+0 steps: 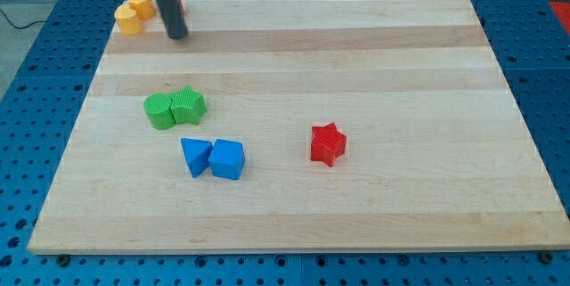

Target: Place the green blocks to the left center

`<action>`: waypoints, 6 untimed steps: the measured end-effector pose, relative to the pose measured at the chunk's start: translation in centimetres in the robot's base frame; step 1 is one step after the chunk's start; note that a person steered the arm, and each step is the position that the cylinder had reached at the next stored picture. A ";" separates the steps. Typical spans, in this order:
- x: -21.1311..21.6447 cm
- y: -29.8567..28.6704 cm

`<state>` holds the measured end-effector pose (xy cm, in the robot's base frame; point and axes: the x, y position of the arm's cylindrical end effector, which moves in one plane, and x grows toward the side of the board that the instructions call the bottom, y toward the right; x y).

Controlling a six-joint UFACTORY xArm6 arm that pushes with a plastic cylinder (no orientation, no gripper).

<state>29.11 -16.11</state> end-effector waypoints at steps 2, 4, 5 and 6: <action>7.7 5.5; 14.2 5.1; 15.3 0.6; 14.9 -5.8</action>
